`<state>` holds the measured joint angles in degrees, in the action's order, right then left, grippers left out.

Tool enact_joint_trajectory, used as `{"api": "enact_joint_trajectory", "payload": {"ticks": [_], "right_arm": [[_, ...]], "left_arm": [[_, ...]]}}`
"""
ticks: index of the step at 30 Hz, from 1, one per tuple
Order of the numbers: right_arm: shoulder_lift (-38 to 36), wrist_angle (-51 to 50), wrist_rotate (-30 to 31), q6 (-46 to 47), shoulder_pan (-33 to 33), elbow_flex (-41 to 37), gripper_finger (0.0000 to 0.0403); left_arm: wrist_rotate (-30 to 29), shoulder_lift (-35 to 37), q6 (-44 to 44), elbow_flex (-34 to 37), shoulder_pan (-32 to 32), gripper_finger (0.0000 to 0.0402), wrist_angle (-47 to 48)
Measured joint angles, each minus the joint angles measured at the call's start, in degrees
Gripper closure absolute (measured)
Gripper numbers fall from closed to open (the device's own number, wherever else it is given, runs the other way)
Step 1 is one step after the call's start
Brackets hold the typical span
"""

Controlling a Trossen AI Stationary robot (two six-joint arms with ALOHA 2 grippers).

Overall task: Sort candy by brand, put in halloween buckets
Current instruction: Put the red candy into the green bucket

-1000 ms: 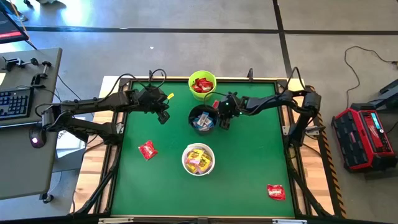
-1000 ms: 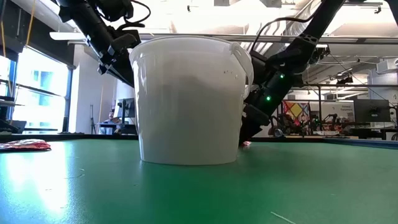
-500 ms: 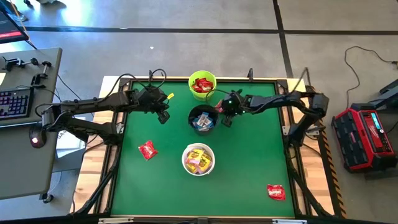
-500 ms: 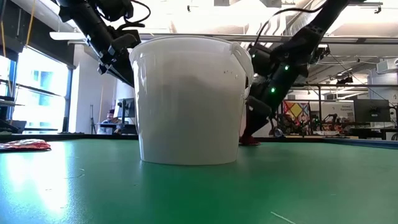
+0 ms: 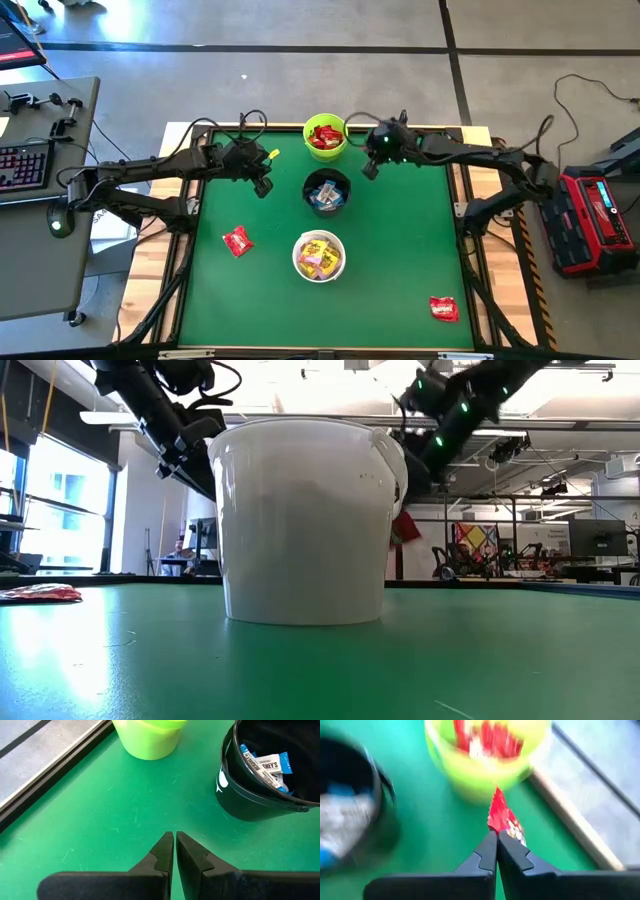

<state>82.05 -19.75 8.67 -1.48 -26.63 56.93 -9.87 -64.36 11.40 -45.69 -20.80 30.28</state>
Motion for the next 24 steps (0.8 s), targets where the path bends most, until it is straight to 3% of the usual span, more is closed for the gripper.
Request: {"api": "enact_joint_trajectory", "payload": {"ticks": [7, 17, 24], "right_arm": [[4.5, 0.8, 0.1, -1.1, -0.5, 12.7, 0.0403], [19.8, 0.5, -0.3, -5.0, -0.5, 27.9, 0.0402], [18.1, -17.1, -3.6, -7.8, -1.4, 32.0, 0.0402]], "left_arm": [[-2.3, 1.4, 1.9, 2.8, 0.0, 0.0391, -2.6], [-1.2, 9.2, 6.2, 9.6, 1.4, 0.0391, -4.8], [-1.3, 14.9, 7.5, 10.4, 1.5, 0.0391, -2.2]]}}
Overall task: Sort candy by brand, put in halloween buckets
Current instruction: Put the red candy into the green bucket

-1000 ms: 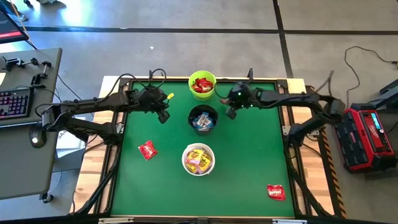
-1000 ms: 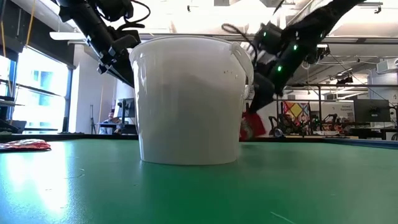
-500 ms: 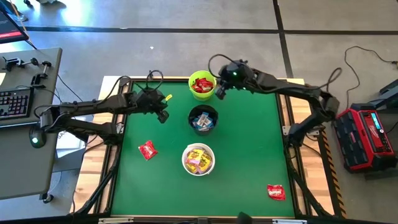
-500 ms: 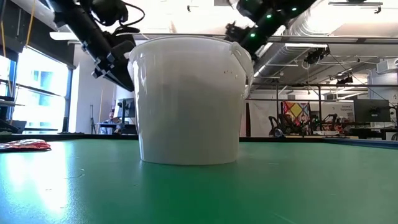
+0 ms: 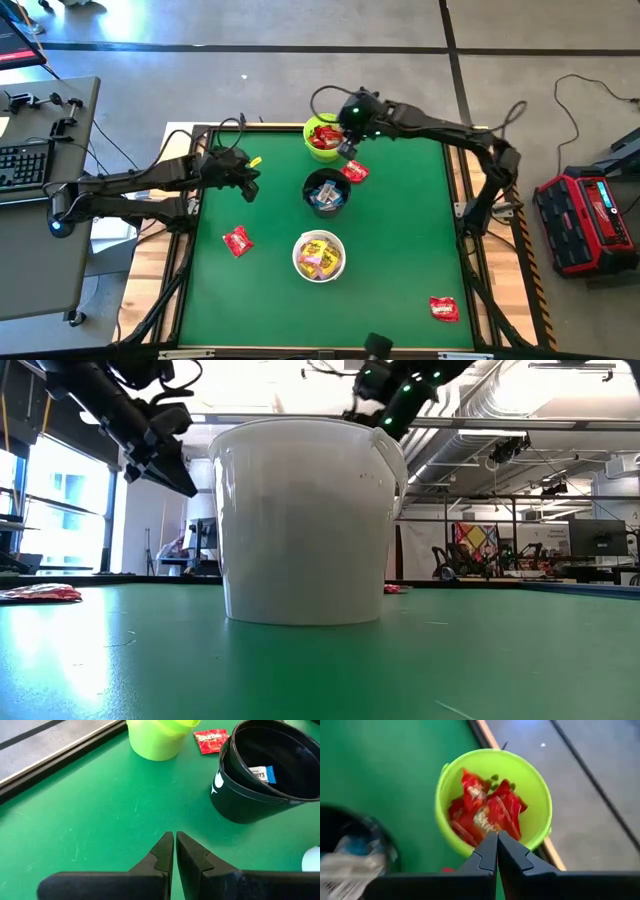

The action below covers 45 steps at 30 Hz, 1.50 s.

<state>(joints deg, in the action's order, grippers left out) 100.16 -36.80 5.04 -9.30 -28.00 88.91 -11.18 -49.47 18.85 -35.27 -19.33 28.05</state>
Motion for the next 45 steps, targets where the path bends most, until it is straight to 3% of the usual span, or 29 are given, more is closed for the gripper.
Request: {"api": "enact_joint_trajectory", "payload": {"ticks": [4, 8, 11, 15, 21, 24, 28, 37, 45], "right_arm": [[-6.3, 0.5, -6.6, 2.4, -1.9, -7.4, 0.0403], [-13.5, 8.5, -8.3, 8.6, -2.0, -20.6, 0.0403], [-17.6, 16.2, -11.0, 21.2, -1.3, -30.0, 0.0402], [-19.4, 23.6, -12.0, 45.5, -1.1, -39.0, 0.0397], [-18.7, 32.1, -10.6, 66.8, -0.5, -47.9, 0.0325], [-18.7, 34.6, -8.7, 75.2, -0.6, -51.5, 0.0285], [-18.7, 38.3, -7.3, 82.5, -0.5, -55.9, 0.0261], [-17.5, 42.2, -5.0, 91.9, 1.3, -58.2, 0.0258], [-8.6, 52.6, -4.3, 96.8, 2.0, -58.2, 0.0258]], "left_arm": [[-0.1, 1.7, -0.5, 0.0, 0.0, 0.0391, 1.0], [-0.1, 1.9, -0.5, 0.0, -0.1, 0.0391, 1.4], [-0.1, 1.8, -0.4, 0.0, -0.1, 0.0391, 1.5], [-0.1, 1.8, 0.5, 0.0, -0.1, 0.0391, 1.7], [-0.1, 1.8, 1.0, 0.0, -0.1, 0.0391, 1.8], [-0.1, 1.8, 1.0, 0.0, -0.1, 0.0391, 2.0], [-0.1, 1.8, 0.6, 0.0, -0.2, 0.0391, 2.2], [-0.5, 1.8, 0.5, 0.0, -0.2, 0.0391, 2.2], [-0.6, 1.8, 0.1, 0.0, -0.2, 0.0391, 2.5]]}}
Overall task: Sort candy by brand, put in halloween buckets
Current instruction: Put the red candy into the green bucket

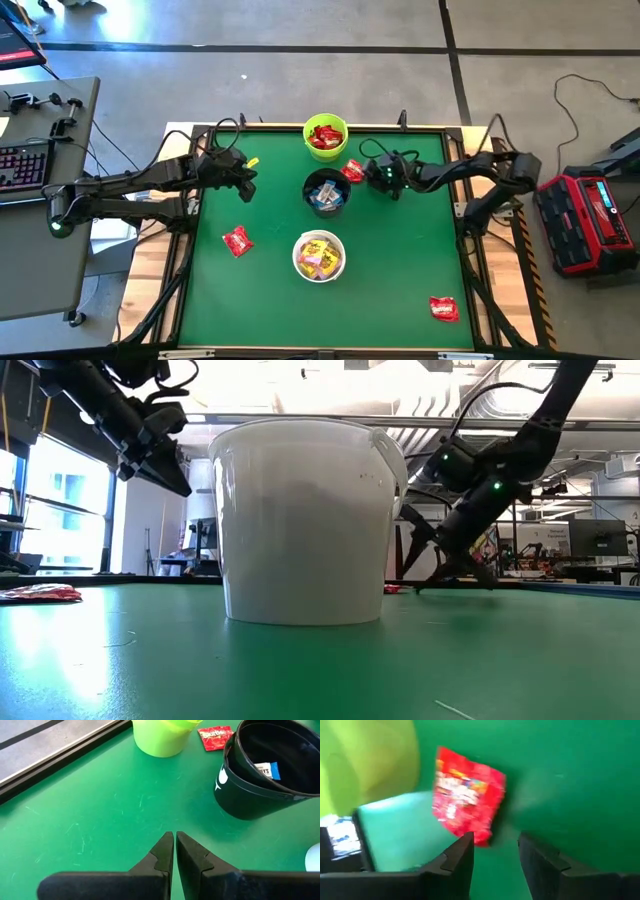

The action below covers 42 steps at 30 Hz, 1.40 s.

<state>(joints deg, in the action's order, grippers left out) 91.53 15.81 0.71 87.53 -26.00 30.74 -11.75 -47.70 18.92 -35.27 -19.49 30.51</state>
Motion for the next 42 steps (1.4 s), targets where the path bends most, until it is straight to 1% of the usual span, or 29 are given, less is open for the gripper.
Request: {"api": "enact_joint_trajectory", "payload": {"ticks": [5, 12, 19, 22, 26, 28, 30, 34, 35, 42], "right_arm": [[2.7, 6.8, 3.3, 0.2, 0.3, 0.0, 0.0258], [2.7, 6.7, 8.7, -0.6, -0.6, 1.1, 0.0258], [3.2, 6.2, 8.7, -2.1, -1.3, 1.1, 0.0278], [5.4, 7.5, 6.5, -2.2, -1.4, 1.8, 0.0288], [9.7, 6.8, 3.6, -4.6, -1.0, 5.5, 0.0298], [10.7, 5.1, 3.1, -6.3, -0.6, 7.3, 0.0307], [10.8, 2.1, 3.6, -8.0, -0.2, 9.0, 0.0326], [10.8, -0.1, 4.1, -10.7, -0.1, 10.3, 0.0390], [10.9, -0.3, 4.4, -10.9, -0.1, 10.4, 0.0395], [9.3, -1.9, 4.8, -15.3, -0.3, 10.4, 0.0402]], "left_arm": [[0.0, 0.0, 0.2, 0.0, 0.0, 0.0391, 1.6], [0.0, 0.0, 0.3, 0.0, 0.0, 0.0391, 2.8], [0.0, 0.0, 0.4, 0.0, 0.0, 0.0391, 2.8], [0.0, 0.0, 0.4, 0.0, 0.0, 0.0391, 2.8], [0.0, 0.0, 0.4, 0.0, 0.0, 0.0391, 2.7], [0.0, 0.0, 0.5, 0.0, 0.0, 0.0391, 2.7], [0.0, 0.0, 0.5, 0.0, 0.0, 0.0391, 2.8], [0.0, 0.0, 0.5, 0.0, 0.0, 0.0391, 2.8], [0.0, 0.0, 0.5, 0.0, 0.0, 0.0391, 2.8], [0.0, 0.0, 0.5, 0.0, 0.0, 0.0391, 2.8]]}}
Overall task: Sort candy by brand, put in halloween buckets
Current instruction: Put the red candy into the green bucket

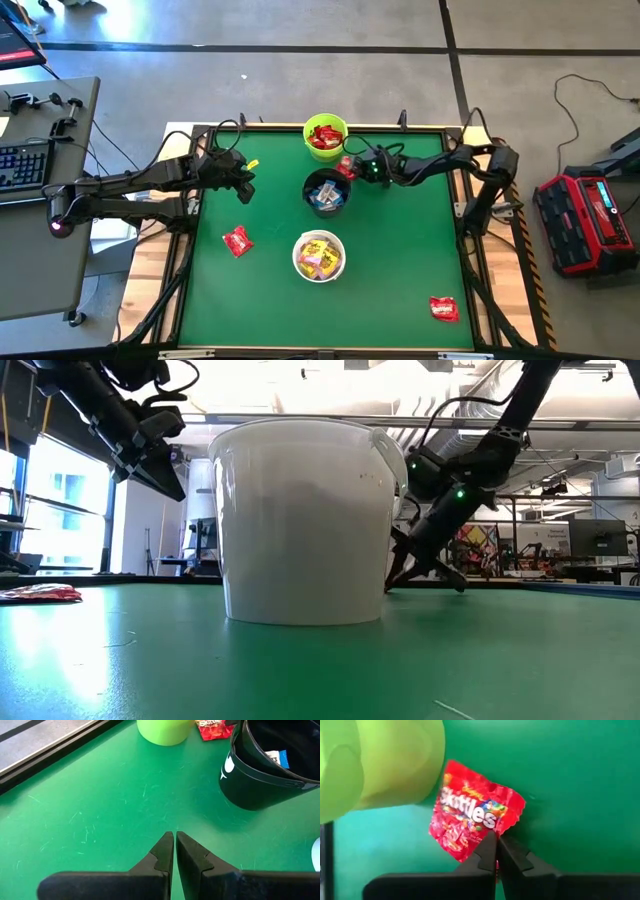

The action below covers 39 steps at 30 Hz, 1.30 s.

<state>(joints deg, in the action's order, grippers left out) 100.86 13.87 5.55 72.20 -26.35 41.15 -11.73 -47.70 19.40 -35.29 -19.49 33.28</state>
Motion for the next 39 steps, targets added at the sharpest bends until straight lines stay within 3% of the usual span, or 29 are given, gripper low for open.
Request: {"api": "enact_joint_trajectory", "payload": {"ticks": [15, 22, 30, 39], "right_arm": [[-18.0, -8.9, 4.0, -8.2, 0.1, 0.0, 0.0403], [-23.0, -11.2, 6.0, -10.2, 0.7, 1.8, 0.0403], [-20.9, -14.6, 6.4, -17.7, 1.3, 14.5, 0.0403], [-7.1, -18.5, 1.6, -25.6, -2.7, 30.8, 0.0403]], "left_arm": [[0.0, 0.0, 0.0, 0.0, 0.0, 0.0391, -0.1], [0.0, 0.0, 0.0, 0.0, 0.0, 0.0391, -0.1], [-0.4, 0.0, -0.1, 0.0, 0.0, 0.0391, -0.2], [-0.5, 0.0, -0.2, 0.0, 0.0, 0.0391, -0.2]]}}
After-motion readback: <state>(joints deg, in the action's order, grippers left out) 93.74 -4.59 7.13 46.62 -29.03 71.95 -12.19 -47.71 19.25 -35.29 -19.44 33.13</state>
